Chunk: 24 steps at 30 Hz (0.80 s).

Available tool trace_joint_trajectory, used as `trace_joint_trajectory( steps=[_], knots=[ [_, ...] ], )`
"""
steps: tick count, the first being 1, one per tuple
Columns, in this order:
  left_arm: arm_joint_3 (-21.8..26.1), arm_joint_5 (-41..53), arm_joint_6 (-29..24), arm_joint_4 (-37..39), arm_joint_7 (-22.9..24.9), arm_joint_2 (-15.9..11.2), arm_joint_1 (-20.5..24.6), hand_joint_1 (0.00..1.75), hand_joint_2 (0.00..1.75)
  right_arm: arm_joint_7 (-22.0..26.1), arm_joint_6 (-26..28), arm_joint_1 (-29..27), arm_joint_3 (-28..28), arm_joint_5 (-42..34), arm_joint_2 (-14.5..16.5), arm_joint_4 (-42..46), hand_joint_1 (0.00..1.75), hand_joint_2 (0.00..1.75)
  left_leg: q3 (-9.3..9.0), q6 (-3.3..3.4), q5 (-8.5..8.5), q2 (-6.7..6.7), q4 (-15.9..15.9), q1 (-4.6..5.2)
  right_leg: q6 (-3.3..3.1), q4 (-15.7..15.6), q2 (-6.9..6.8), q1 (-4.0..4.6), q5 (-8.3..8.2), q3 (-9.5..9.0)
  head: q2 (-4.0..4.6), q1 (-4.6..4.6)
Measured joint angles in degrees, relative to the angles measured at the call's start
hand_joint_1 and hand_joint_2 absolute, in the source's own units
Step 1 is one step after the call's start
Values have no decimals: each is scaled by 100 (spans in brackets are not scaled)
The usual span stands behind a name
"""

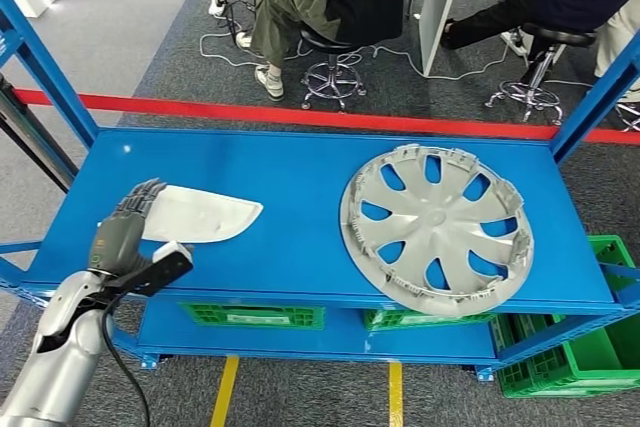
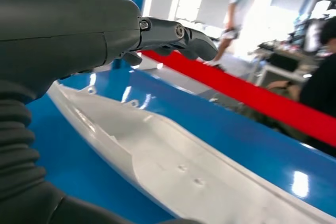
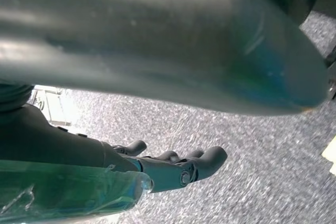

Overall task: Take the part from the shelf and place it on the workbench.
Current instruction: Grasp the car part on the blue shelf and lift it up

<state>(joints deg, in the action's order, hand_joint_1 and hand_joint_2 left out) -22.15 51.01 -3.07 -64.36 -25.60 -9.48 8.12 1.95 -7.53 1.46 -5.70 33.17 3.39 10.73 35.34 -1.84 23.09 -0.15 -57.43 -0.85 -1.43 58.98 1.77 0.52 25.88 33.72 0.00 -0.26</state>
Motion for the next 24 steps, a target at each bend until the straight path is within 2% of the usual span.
trace_joint_trajectory(
  steps=[2,6,8,11,16,24],
  knots=[
    [-154,3,-172,-168,-120,-90,-104,0,175,-19,4,-1,-11,7,0,0,0,0,1,40,6,1,0,16,43,-29,-4,-8,-25,-21,0,-1],
    [-319,9,-515,-591,-275,-225,-371,0,175,-66,27,-15,-63,11,0,0,0,0,3,74,14,0,-3,30,251,-88,-6,-33,-47,-78,0,-3],
    [-367,9,-547,-763,-294,-282,-478,0,175,-73,29,-19,-94,16,0,0,0,0,2,78,16,1,-4,31,316,-99,-9,-39,-43,-82,0,-5],
    [-401,9,-553,-926,-304,-348,-564,0,175,-74,30,-18,-126,23,0,0,0,0,1,78,15,1,-3,29,338,-96,-11,-39,-39,-78,0,-7],
    [-465,37,-444,-1085,-236,-517,-650,0,175,-74,30,-20,-155,44,0,0,0,0,-1,64,6,1,0,13,332,-74,-11,-20,-35,-65,0,-7],
    [-383,421,-382,-875,469,-646,-467,0,175,-63,29,-17,-181,103,0,0,0,0,-1,38,-11,4,3,-6,309,-52,-11,-5,-36,-51,0,-7]
  ],
)
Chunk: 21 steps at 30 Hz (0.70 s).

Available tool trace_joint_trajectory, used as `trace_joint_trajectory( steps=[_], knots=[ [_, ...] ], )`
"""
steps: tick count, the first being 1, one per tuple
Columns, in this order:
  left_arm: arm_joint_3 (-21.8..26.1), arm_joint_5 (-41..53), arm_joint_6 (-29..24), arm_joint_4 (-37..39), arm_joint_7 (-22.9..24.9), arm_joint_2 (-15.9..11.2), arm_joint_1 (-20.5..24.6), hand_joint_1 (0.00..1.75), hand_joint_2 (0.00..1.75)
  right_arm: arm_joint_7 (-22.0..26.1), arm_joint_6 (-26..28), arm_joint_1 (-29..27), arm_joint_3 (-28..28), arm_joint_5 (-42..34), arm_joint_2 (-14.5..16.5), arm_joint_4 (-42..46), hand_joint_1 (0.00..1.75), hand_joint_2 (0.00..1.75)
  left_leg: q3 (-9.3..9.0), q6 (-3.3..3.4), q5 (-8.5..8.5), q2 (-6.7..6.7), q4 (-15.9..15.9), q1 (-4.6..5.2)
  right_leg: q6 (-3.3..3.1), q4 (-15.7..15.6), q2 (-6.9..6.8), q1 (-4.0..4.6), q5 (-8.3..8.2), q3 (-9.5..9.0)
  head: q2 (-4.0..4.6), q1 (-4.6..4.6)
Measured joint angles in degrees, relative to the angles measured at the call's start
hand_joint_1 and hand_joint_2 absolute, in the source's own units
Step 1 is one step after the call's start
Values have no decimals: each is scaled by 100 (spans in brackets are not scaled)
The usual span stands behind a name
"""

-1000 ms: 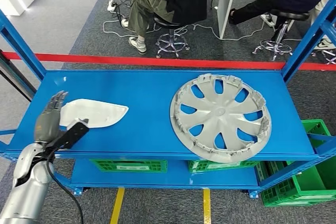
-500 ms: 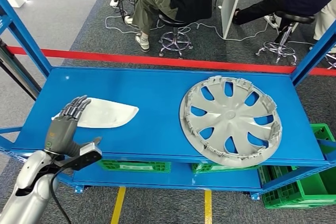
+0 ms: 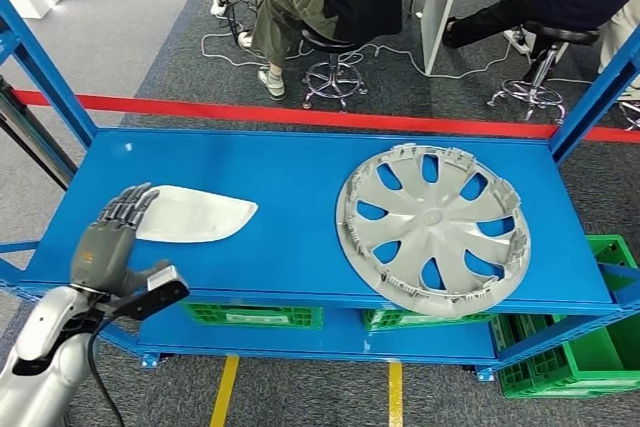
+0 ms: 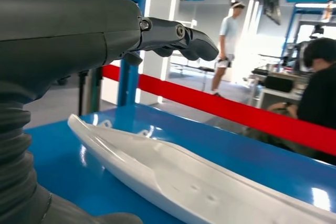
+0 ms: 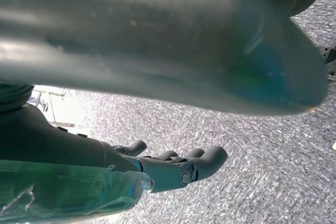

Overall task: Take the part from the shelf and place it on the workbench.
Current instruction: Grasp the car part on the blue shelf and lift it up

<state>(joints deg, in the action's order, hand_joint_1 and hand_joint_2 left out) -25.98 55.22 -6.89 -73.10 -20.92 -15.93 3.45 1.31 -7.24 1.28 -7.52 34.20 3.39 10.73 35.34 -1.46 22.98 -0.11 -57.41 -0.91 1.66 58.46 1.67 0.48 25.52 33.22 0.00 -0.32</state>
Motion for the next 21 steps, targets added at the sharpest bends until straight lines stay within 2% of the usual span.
trace_joint_trajectory(
  steps=[12,21],
  knots=[
    [116,243,-26,783,210,55,492,0,175,40,-16,3,-7,78,0,0,0,0,1,-3,-2,2,0,-2,-9,4,-1,3,-2,6,0,0],
    [190,533,-119,2556,129,248,1595,0,175,120,-72,33,-53,276,0,0,0,0,1,-13,-12,5,0,-2,-15,10,-3,4,-9,7,0,0]
  ],
)
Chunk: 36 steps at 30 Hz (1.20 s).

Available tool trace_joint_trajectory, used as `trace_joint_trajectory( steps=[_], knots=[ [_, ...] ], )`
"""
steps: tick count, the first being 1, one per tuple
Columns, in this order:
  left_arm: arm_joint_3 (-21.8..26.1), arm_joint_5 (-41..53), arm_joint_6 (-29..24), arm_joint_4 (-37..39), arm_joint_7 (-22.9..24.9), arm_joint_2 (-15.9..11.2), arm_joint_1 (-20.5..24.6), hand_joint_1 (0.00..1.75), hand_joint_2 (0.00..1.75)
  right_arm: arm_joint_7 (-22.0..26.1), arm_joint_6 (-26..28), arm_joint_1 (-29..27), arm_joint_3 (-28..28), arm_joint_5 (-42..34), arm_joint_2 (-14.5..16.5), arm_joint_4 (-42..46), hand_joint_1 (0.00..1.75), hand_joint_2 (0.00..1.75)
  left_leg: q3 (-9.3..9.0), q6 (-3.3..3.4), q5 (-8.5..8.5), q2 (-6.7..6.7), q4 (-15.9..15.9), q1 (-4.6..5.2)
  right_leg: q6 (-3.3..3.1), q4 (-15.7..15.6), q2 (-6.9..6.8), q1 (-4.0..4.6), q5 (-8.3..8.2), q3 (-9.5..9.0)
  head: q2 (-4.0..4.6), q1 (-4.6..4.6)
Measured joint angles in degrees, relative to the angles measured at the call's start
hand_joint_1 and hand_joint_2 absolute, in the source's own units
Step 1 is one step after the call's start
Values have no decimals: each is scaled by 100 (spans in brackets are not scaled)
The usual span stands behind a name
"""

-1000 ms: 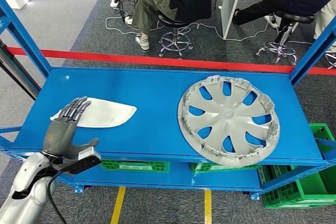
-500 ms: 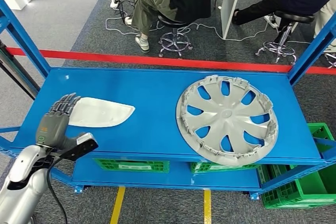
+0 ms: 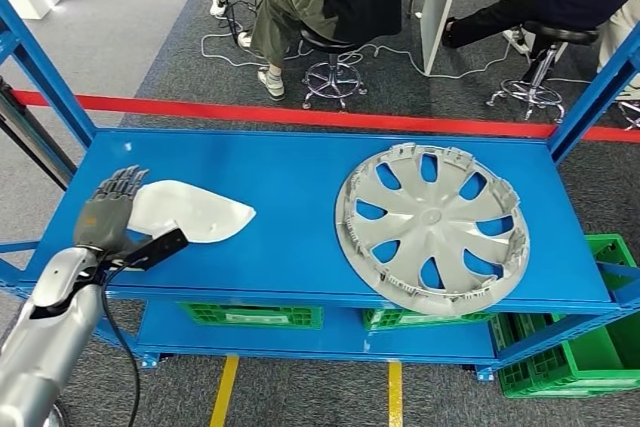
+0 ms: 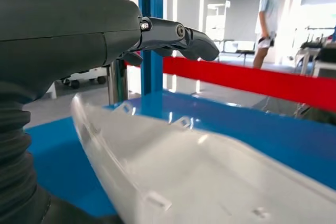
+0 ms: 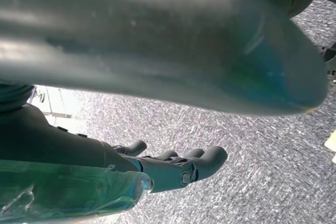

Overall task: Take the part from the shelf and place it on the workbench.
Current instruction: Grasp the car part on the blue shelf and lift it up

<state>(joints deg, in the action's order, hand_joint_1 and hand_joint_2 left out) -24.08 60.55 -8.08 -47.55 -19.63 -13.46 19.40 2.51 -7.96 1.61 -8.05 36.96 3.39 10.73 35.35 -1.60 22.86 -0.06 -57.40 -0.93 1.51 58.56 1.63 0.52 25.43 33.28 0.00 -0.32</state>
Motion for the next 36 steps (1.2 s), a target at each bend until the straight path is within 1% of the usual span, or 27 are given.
trace_joint_trajectory(
  steps=[5,11,12,13,15,16,17,22,31,36],
  knots=[
    [-1,139,-83,928,-4,192,450,0,175,25,-17,12,-3,69,0,0,0,0,0,0,0,0,0,0,0,1,0,0,0,-2,0,0],
    [-1,232,-191,1515,-99,349,751,0,175,26,-12,18,-4,130,0,0,0,0,-1,0,0,1,0,1,0,1,0,-1,0,-2,0,0],
    [-1,242,-191,1568,-115,372,780,10,175,26,-10,19,-4,139,0,0,0,0,-1,0,0,1,1,1,0,2,0,0,1,-2,0,0],
    [-1,246,-191,1616,-129,393,806,49,175,26,-9,19,-4,150,0,0,0,0,-1,0,-1,1,1,1,0,3,0,0,1,-2,0,1],
    [-1,269,-196,1689,-172,431,842,136,175,27,-5,20,-4,180,0,0,0,0,-1,-1,-2,1,1,1,0,6,0,-1,0,-2,0,1],
    [-3,287,-207,1713,-210,449,849,169,175,31,0,19,-4,202,0,0,0,0,-1,-2,-2,1,1,1,0,7,0,-1,0,-1,0,0],
    [-6,307,-225,1730,-254,469,852,174,175,36,6,19,-4,228,0,0,0,0,-1,-2,-3,1,1,1,0,7,0,-1,0,-1,0,0],
    [-42,380,-330,1749,-355,594,831,175,175,77,39,19,-4,347,0,0,0,0,-1,-1,-6,3,1,1,0,8,-1,-1,-1,1,0,1],
    [-166,455,-555,1539,-120,716,802,175,175,92,80,16,-31,389,0,0,0,0,0,-1,-6,3,1,1,-1,8,0,-1,-1,3,0,0],
    [-178,479,-567,1026,38,733,650,175,175,92,108,8,-76,394,2,0,0,0,1,-1,-6,3,1,1,-1,8,0,-1,-1,6,0,0]
  ],
)
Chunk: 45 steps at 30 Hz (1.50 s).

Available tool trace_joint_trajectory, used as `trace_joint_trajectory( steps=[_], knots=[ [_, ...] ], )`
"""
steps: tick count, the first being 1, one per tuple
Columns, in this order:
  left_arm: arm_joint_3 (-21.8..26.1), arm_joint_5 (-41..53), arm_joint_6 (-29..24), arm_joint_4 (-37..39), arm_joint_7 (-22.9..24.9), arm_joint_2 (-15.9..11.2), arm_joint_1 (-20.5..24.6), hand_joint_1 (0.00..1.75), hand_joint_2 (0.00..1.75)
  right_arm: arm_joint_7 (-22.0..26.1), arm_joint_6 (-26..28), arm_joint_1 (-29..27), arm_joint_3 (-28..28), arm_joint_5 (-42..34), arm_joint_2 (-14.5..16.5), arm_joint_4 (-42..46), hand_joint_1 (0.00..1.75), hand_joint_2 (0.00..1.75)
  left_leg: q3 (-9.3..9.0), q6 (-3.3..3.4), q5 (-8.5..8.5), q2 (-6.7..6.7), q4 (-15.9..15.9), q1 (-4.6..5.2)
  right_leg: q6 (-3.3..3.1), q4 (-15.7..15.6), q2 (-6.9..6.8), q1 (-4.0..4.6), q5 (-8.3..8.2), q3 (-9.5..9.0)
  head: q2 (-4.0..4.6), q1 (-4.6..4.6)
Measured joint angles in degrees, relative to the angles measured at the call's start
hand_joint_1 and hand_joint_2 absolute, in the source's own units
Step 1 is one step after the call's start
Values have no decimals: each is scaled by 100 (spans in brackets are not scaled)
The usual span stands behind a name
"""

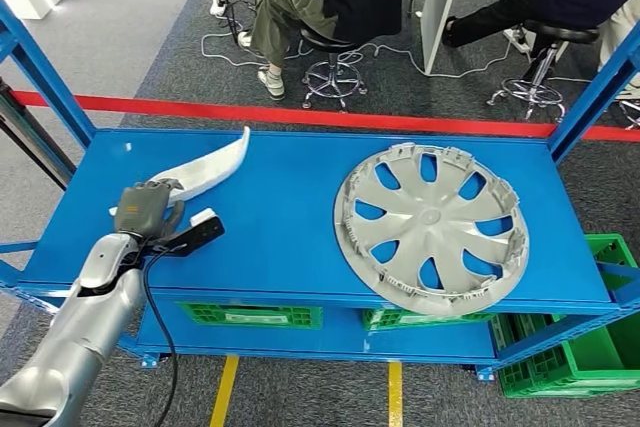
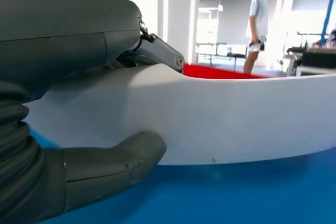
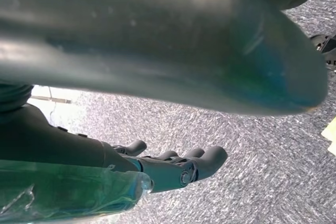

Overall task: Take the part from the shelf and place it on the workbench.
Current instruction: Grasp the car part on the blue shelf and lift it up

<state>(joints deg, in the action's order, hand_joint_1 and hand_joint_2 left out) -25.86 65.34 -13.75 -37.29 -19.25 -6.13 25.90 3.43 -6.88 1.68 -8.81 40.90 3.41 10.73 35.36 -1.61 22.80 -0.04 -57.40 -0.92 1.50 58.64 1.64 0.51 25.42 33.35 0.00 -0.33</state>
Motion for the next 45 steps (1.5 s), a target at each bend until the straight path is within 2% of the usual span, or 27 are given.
trace_joint_trajectory(
  steps=[7,14,19,23,24,25,27,28,29,30,31,33,34,35,38,39,40,42,43,44,45],
  knots=[
    [-15,34,-77,-610,93,2,-186,175,175,0,20,-4,-89,-2,1,0,0,0,1,0,0,0,0,0,0,0,0,0,0,1,0,1],
    [-121,-126,-2,-1823,158,10,-668,175,175,3,64,-14,-215,-2,6,0,0,0,3,2,2,1,0,1,1,0,-2,-1,1,1,0,1],
    [-280,-194,83,-2622,205,45,-1073,175,175,191,61,-28,-411,-213,47,0,0,0,6,60,39,1,-12,39,39,-14,-1,-43,5,-6,0,-3],
    [-500,76,-131,-3250,410,86,-1432,175,175,303,218,-30,-597,-281,82,0,0,0,-14,137,-27,-9,49,52,109,-14,-6,-73,7,2,0,-2],
    [-554,131,-195,-3380,451,100,-1500,175,175,307,277,-32,-625,-260,84,0,0,0,-22,155,-50,-17,87,36,127,68,-18,-71,96,41,0,7],
    [-608,177,-246,-3494,482,112,-1560,175,175,307,320,-35,-649,-238,83,0,0,0,-28,170,-72,-26,123,17,146,274,-36,-73,257,126,0,19],
    [-698,238,-308,-3665,529,124,-1660,175,175,302,366,-42,-685,-201,83,0,0,0,-22,179,-86,-38,135,2,197,991,-79,-98,683,402,0,39],
    [-740,259,-317,-3720,545,127,-1701,175,175,295,374,-44,-694,-187,83,0,0,0,-17,173,-91,-42,135,-3,224,1335,-93,-116,827,526,0,41],
    [-779,276,-319,-3761,558,132,-1735,175,175,286,380,-45,-702,-174,83,0,0,0,-11,162,-98,-45,134,-11,253,1519,-103,-134,867,578,0,40],
    [-815,291,-319,-3798,569,136,-1759,175,175,277,386,-45,-711,-160,83,0,0,0,-3,144,-110,-46,133,-26,281,1479,-109,-153,794,525,0,42],
    [-845,302,-319,-3828,577,139,-1775,175,175,272,390,-42,-719,-148,83,0,0,0,6,116,-124,-45,128,-50,314,1204,-118,-178,632,356,0,41],
    [-877,313,-319,-3885,587,145,-1792,175,175,269,393,-24,-727,-130,92,0,0,0,32,28,-153,-38,104,-84,380,418,-122,-224,335,-100,0,54],
    [-885,315,-319,-3909,592,145,-1794,175,175,269,393,-15,-727,-124,99,0,0,0,45,-22,-171,-33,90,-87,368,158,-110,-234,253,-243,0,56],
    [-891,318,-320,-3931,596,146,-1795,175,175,270,393,-6,-727,-121,107,0,0,0,58,-71,-193,-27,77,-81,325,52,-92,-233,240,-289,0,59],
    [-920,322,-323,-3973,600,144,-1806,175,175,270,399,1,-732,-117,114,0,0,0,99,-193,-255,-16,82,-93,112,109,-71,-207,192,-170,0,45],
    [-929,322,-323,-3982,601,143,-1814,175,175,269,402,1,-734,-116,114,0,0,0,139,-216,-164,-15,20,-100,52,118,-79,-203,152,-127,0,38],
    [-939,322,-323,-3992,603,142,-1819,175,175,267,402,1,-739,-113,114,0,0,0,210,-226,22,-16,-149,-100,-3,115,-89,-201,105,-74,0,24],
    [-966,322,-323,-4017,606,144,-1830,175,175,264,403,3,-752,-105,114,0,0,0,434,-221,571,-16,-825,-78,-77,114,-112,-178,10,43,0,-2],
    [-981,322,-322,-4029,607,144,-1838,175,175,261,404,2,-760,-102,114,0,0,0,536,-213,785,-16,-1201,-65,-95,115,-127,-158,-38,108,0,-10],
    [-992,322,-322,-4038,607,143,-1852,175,175,258,408,0,-767,-99,114,0,0,0,580,-199,894,-16,-1474,-54,-105,115,-143,-137,-83,172,0,-11],
    [-999,323,-321,-4049,608,142,-1865,175,175,256,413,-2,-773,-98,114,0,0,0,539,-175,885,-16,-1568,-42,-109,116,-160,-116,-129,234,0,-13]
  ],
)
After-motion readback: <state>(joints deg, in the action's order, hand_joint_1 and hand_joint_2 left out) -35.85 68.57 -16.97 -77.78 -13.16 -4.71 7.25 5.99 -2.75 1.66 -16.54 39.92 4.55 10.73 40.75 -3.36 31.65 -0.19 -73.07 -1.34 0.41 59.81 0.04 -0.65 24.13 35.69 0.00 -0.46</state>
